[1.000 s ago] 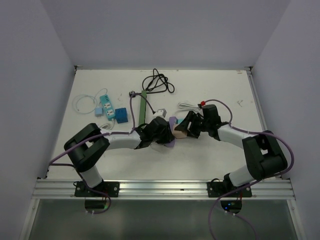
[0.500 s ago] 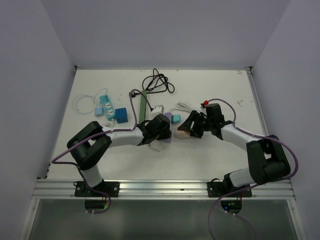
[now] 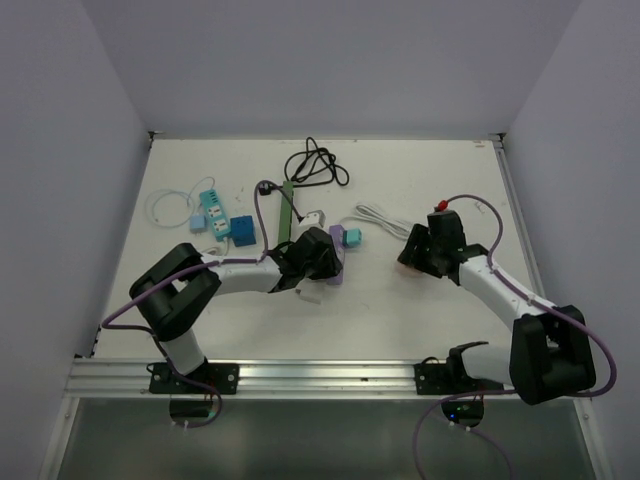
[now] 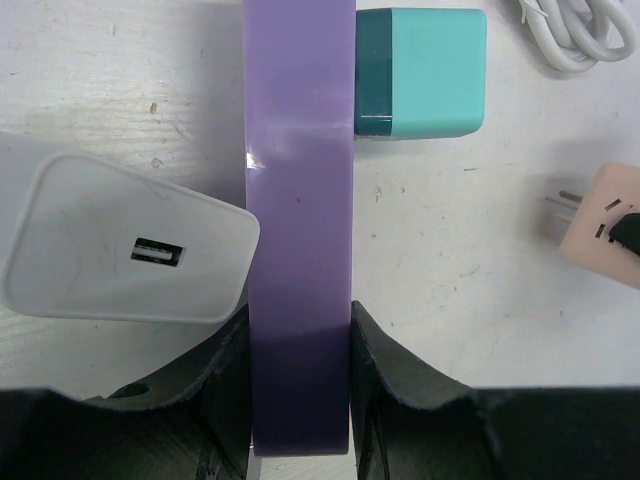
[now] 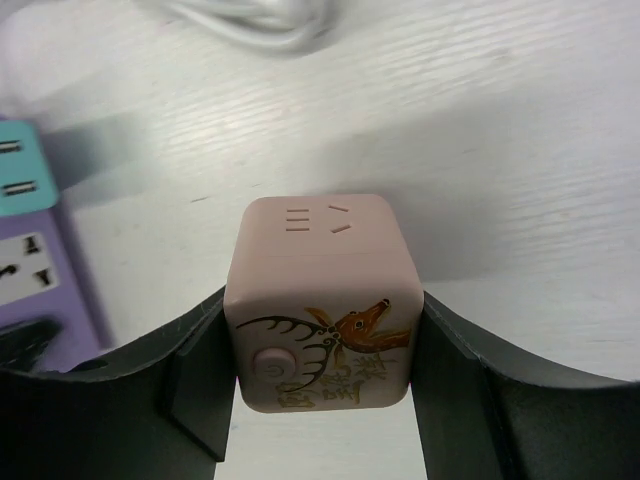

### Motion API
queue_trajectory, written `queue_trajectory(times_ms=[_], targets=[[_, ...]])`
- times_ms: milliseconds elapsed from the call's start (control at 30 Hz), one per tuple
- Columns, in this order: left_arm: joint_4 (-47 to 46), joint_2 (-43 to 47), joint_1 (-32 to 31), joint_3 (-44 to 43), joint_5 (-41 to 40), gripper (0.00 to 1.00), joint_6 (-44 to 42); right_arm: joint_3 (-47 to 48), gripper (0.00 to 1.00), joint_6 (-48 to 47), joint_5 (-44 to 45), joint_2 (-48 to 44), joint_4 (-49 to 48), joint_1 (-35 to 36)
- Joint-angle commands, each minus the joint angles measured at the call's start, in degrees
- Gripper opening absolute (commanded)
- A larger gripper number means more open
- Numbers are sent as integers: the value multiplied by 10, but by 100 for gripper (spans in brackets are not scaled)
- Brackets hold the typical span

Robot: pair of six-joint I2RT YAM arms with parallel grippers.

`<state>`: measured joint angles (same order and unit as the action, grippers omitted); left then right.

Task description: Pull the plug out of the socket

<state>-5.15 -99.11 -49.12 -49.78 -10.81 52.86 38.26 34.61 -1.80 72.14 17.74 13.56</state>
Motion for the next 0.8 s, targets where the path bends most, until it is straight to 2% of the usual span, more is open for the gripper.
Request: queue_trajectory(times_ms=[0,200,267,300,400,433,533,700,767], targets=[[40,-14,5,28,20,0,-29,11,11,-27,164,-24,39,0],[23,-3,5,39,32,0,-32,9,23,-17,227,-8,51,0],[20,-4,5,39,36,0,-32,16,31,-16,232,4,51,1],[18,-4,5,40,40,0,-33,16,45,-14,225,5,49,0],[15,-4,5,41,45,0,-34,15,61,-17,197,3,40,1],[15,-4,5,42,44,0,-35,13,69,-17,189,-2,39,1],[14,-3,5,43,47,0,-35,15,80,-21,165,-12,35,0],[10,-5,6,43,53,0,-35,27,92,-28,148,-44,50,0],[8,-5,6,43,53,0,-36,37,93,-32,144,-55,56,0]])
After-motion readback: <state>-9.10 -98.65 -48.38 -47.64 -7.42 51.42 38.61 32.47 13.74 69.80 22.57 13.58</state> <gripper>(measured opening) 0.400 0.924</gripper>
